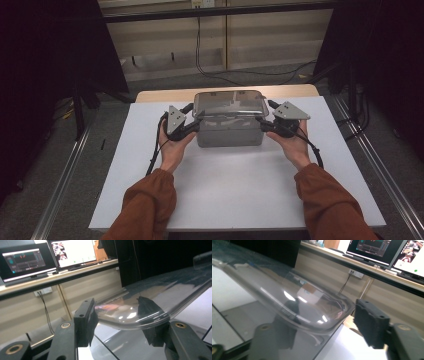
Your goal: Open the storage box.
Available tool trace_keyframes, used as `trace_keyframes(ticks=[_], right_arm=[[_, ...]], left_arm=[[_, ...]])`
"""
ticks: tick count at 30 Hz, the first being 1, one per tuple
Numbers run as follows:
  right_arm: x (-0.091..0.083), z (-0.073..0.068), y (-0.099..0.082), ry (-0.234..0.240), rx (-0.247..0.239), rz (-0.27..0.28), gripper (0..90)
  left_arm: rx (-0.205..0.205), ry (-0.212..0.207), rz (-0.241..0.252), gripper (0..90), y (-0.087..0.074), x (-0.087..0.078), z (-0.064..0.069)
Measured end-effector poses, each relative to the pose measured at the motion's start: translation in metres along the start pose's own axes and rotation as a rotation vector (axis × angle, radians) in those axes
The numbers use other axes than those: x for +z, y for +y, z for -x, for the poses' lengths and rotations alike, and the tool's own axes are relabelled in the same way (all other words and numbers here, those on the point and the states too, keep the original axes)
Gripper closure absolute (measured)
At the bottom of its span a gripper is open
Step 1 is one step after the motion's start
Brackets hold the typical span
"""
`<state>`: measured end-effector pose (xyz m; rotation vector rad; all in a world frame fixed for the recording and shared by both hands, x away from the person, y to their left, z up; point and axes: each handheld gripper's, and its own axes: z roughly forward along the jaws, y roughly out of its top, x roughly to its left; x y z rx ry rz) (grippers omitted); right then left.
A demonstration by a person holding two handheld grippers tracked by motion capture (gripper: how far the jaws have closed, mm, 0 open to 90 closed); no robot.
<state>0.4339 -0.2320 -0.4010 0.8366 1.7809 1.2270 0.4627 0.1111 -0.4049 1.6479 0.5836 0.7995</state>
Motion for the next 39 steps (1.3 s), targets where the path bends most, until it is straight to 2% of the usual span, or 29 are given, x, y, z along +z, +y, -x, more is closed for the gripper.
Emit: trace_keyframes(ticks=[6, 9, 11, 23, 28, 35, 39], right_arm=[[0.001, 0.003, 0.002, 0.011, 0.005, 0.042, 50.7], [0.002, 0.003, 0.004, 0.021, -0.006, 0.045, 52.0], [0.002, 0.005, 0.007, 0.021, -0.006, 0.056, 53.7], [0.005, 0.009, 0.012, 0.034, 0.013, 0.080, 54.7], [0.006, 0.011, 0.013, 0.035, 0.021, 0.087, 55.4], [0.008, 0.015, 0.019, 0.042, 0.039, 0.096, 56.1], [0.009, 0.016, 0.020, 0.043, 0.052, 0.104, 56.6]], left_arm=[[-0.002, -0.006, 0.006, 48.2, 0.003, 0.002, -0.003], [-0.007, -0.009, 0.005, 48.1, 0.004, 0.002, -0.004], [-0.034, -0.011, 0.015, 47.8, 0.003, 0.003, -0.005], [-0.032, -0.011, 0.026, 47.3, 0.010, 0.009, -0.010], [-0.022, -0.031, 0.028, 48.0, 0.013, 0.011, -0.011], [-0.031, -0.025, 0.044, 49.7, 0.018, 0.014, -0.014], [-0.016, -0.030, 0.045, 50.6, 0.020, 0.017, -0.016]])
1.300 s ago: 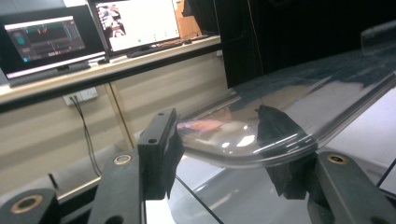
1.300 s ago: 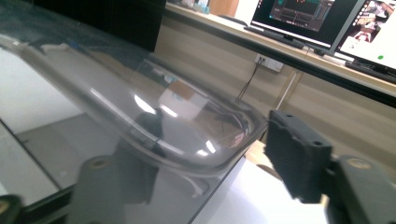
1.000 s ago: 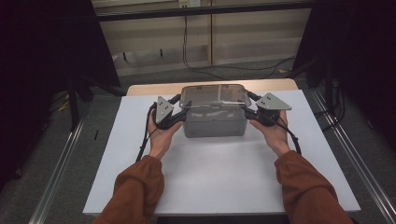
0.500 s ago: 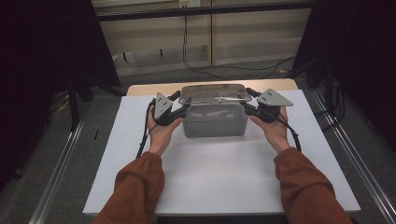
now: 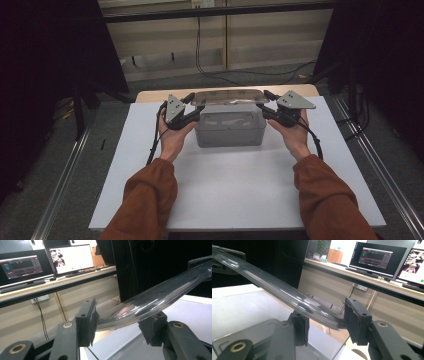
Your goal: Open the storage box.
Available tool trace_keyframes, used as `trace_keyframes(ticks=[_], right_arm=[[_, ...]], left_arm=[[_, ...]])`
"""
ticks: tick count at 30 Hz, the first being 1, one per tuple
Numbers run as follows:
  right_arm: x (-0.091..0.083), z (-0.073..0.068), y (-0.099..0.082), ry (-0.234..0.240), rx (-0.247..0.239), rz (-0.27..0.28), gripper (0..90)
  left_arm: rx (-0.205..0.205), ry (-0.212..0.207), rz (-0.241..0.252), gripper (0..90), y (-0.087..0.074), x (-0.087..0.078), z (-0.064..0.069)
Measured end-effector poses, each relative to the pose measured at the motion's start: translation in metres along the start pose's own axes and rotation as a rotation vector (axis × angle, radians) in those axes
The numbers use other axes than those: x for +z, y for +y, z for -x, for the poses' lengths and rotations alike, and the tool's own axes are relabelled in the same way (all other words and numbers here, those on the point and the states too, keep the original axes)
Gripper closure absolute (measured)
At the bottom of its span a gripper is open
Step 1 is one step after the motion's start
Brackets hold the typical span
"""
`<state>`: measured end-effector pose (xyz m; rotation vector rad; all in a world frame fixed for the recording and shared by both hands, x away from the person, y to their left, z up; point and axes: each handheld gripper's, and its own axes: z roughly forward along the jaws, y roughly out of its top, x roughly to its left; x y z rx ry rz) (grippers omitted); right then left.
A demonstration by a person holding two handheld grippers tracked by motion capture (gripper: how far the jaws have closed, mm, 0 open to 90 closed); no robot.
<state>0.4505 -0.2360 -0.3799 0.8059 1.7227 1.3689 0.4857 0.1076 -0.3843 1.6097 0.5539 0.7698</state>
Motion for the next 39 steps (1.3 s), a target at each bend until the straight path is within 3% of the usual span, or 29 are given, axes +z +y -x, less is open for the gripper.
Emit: trace_keyframes(ticks=[6, 12, 30, 39], right_arm=[[0.001, 0.001, 0.001, -0.001, 0.005, 0.006, 57.2], [0.002, 0.004, 0.004, -0.001, 0.009, 0.005, 57.9], [0.008, 0.011, 0.007, -0.005, 0.036, 0.030, 59.5], [0.014, 0.014, 0.008, 0.001, 0.046, 0.026, 57.6]], left_arm=[[-0.005, 0.006, -0.003, 46.6, 0.000, 0.005, -0.004], [0.006, 0.005, -0.007, 50.6, 0.002, 0.007, -0.005], [0.000, 0.023, -0.017, 48.6, 0.005, 0.016, -0.015], [-0.013, 0.024, -0.025, 52.7, 0.002, 0.023, -0.017]])
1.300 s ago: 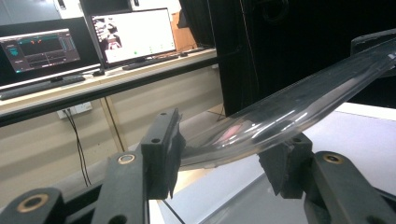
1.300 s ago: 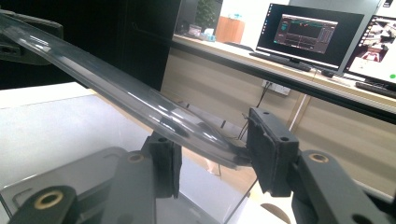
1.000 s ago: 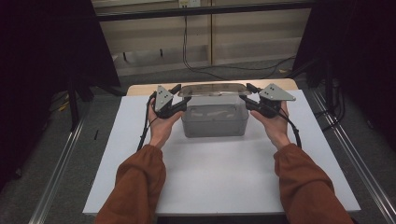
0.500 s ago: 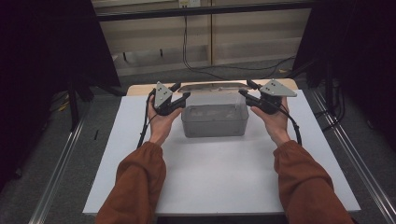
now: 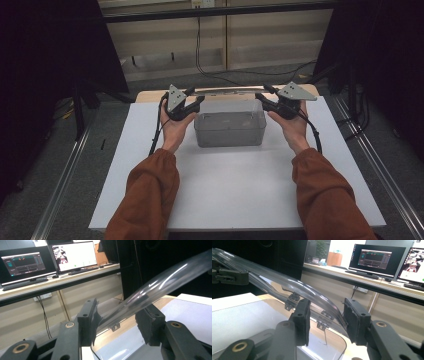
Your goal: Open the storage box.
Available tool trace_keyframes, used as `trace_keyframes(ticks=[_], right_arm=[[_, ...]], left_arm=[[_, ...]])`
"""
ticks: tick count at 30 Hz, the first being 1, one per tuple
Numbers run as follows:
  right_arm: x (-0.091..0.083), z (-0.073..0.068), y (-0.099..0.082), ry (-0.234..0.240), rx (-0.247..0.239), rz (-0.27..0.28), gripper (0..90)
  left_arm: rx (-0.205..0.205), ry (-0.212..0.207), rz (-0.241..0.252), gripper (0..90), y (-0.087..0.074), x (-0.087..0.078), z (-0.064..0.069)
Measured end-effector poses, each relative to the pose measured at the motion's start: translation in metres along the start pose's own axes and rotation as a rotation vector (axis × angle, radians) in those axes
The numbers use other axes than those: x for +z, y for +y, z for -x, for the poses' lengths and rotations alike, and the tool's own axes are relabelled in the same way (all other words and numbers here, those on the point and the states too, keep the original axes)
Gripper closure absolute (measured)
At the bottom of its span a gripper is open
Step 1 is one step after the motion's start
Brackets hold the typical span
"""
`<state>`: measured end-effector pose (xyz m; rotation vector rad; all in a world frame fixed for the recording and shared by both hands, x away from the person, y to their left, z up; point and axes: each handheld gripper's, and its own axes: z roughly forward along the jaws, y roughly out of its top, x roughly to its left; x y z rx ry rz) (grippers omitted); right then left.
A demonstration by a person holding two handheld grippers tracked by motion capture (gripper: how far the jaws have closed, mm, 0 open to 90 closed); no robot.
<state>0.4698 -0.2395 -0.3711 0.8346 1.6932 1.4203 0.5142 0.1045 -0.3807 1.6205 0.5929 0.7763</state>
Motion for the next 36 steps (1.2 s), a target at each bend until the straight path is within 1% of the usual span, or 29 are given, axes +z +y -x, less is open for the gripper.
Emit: trace_keyframes(ticks=[1, 3, 6, 11, 16, 18, 21, 23, 24, 27, 28, 30, 32, 33, 35, 36], right_arm=[[0.000, 0.001, 0.000, 0.000, 0.005, 0.001, 57.4], [0.002, 0.002, 0.000, -0.001, 0.007, 0.001, 56.7], [0.005, 0.003, 0.000, -0.002, 0.007, 0.000, 55.7], [0.009, 0.007, -0.005, -0.008, 0.015, -0.002, 54.9], [0.011, 0.011, -0.007, -0.016, 0.022, -0.001, 54.4], [0.011, 0.011, -0.007, -0.014, 0.026, -0.007, 54.2], [0.013, 0.012, -0.004, -0.011, 0.021, -0.009, 54.6], [0.015, 0.013, -0.002, -0.010, 0.019, -0.011, 54.7], [0.016, 0.013, -0.002, -0.011, 0.016, -0.007, 54.8], [0.019, 0.013, -0.001, -0.013, 0.019, -0.008, 55.1], [0.020, 0.014, -0.001, -0.014, 0.020, -0.008, 54.8], [0.022, 0.015, -0.002, -0.018, 0.017, -0.017, 51.7], [0.024, 0.016, -0.002, -0.016, 0.022, -0.023, 51.9], [0.025, 0.017, -0.002, -0.017, 0.026, -0.022, 51.8], [0.028, 0.019, -0.003, -0.015, 0.026, -0.027, 51.7], [0.029, 0.020, -0.003, -0.014, 0.025, -0.034, 51.8]], left_arm=[[0.003, -0.002, -0.004, 53.5, 0.000, 0.000, -0.001], [-0.009, -0.003, 0.001, 54.6, 0.000, 0.002, -0.001], [-0.013, -0.001, -0.001, 55.2, 0.000, 0.003, -0.003], [-0.008, 0.001, -0.014, 55.1, -0.003, 0.008, -0.005], [-0.014, 0.011, -0.020, 52.9, -0.005, 0.012, -0.008], [-0.013, 0.016, -0.018, 51.2, -0.005, 0.013, -0.009], [-0.022, 0.017, -0.017, 51.4, -0.005, 0.014, -0.011], [-0.018, 0.010, -0.020, 53.3, -0.004, 0.014, -0.012], [-0.026, 0.009, -0.015, 54.2, -0.004, 0.015, -0.012], [-0.016, 0.006, -0.023, 56.0, -0.002, 0.016, -0.014], [-0.021, 0.009, -0.015, 56.0, -0.001, 0.017, -0.014], [-0.014, 0.008, -0.020, 56.0, -0.001, 0.018, -0.015], [-0.012, 0.004, -0.014, 58.0, 0.000, 0.019, -0.016], [-0.023, 0.002, -0.009, 58.9, 0.000, 0.020, -0.015], [-0.016, 0.005, -0.011, 60.3, 0.000, 0.021, -0.017], [-0.022, 0.004, -0.011, 60.6, 0.000, 0.022, -0.018]])
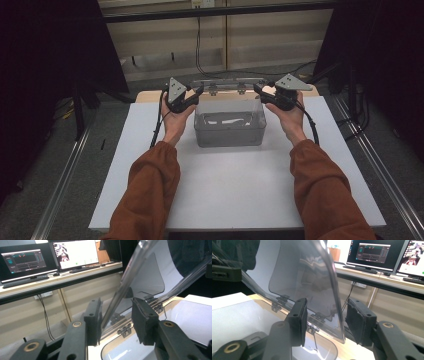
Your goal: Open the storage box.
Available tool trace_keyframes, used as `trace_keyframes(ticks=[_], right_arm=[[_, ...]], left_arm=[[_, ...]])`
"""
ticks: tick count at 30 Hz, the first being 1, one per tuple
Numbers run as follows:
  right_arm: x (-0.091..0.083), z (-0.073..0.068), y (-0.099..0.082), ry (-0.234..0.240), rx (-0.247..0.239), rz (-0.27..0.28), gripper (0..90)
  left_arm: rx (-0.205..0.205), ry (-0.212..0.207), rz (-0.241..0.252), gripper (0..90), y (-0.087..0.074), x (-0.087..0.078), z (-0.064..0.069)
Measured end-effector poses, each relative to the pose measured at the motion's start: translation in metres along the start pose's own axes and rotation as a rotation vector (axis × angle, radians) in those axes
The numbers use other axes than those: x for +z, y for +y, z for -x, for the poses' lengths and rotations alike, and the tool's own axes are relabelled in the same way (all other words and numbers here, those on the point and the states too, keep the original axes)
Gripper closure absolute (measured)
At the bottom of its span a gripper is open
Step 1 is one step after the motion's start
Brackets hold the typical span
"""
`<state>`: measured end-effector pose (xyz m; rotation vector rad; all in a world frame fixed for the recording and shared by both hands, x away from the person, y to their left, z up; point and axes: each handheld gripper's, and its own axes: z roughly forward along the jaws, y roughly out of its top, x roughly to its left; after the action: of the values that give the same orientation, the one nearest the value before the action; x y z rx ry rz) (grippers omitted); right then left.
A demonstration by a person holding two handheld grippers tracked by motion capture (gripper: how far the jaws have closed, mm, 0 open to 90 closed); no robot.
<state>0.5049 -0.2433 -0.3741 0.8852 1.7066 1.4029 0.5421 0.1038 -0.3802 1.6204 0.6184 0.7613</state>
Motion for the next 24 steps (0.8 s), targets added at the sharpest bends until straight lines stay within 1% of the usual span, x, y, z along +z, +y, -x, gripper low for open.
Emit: trace_keyframes(ticks=[3, 4, 6, 8, 9, 10, 11, 12, 15, 17, 18, 20, 23, 24], right_arm=[[0.004, 0.003, -0.003, 0.000, 0.009, -0.004, 53.0], [0.006, 0.003, -0.004, 0.001, 0.010, -0.008, 52.9], [0.009, 0.003, -0.006, 0.011, 0.006, -0.021, 51.7], [0.013, 0.004, -0.007, 0.019, 0.015, -0.029, 50.5], [0.015, 0.005, -0.007, 0.021, 0.020, -0.027, 50.8], [0.017, 0.005, -0.008, 0.021, 0.029, -0.021, 51.1], [0.018, 0.006, -0.008, 0.023, 0.035, -0.020, 51.4], [0.020, 0.007, -0.008, 0.021, 0.041, -0.016, 52.0], [0.023, 0.009, -0.011, 0.016, 0.056, -0.014, 54.1], [0.025, 0.012, -0.013, 0.016, 0.074, -0.023, 53.7], [0.026, 0.013, -0.015, 0.024, 0.091, -0.028, 53.8], [0.028, 0.015, -0.016, 0.025, 0.105, -0.023, 53.0], [0.031, 0.016, -0.016, 0.028, 0.125, -0.018, 53.1], [0.032, 0.017, -0.016, 0.028, 0.128, -0.019, 53.2]], left_arm=[[-0.019, 0.000, -0.001, 62.4, -0.002, 0.001, -0.003], [-0.026, -0.006, -0.007, 63.3, -0.002, 0.001, -0.005], [-0.050, -0.006, -0.010, 64.1, -0.003, 0.003, -0.007], [-0.046, -0.004, -0.014, 65.7, -0.003, 0.004, -0.009], [-0.055, -0.002, -0.011, 65.7, -0.003, 0.005, -0.009], [-0.047, -0.003, -0.021, 66.1, -0.002, 0.006, -0.010], [-0.047, 0.000, -0.016, 66.3, -0.001, 0.007, -0.010], [-0.039, 0.003, -0.024, 66.4, 0.000, 0.007, -0.011], [-0.048, 0.003, -0.018, 66.4, 0.001, 0.011, -0.013], [-0.051, 0.008, -0.025, 66.3, 0.001, 0.013, -0.014], [-0.067, 0.007, -0.020, 66.3, 0.001, 0.015, -0.014], [-0.069, 0.004, -0.031, 66.3, 0.001, 0.017, -0.016], [-0.057, 0.009, -0.041, 66.4, 0.002, 0.019, -0.017], [-0.060, 0.001, -0.043, 66.4, 0.003, 0.019, -0.018]])
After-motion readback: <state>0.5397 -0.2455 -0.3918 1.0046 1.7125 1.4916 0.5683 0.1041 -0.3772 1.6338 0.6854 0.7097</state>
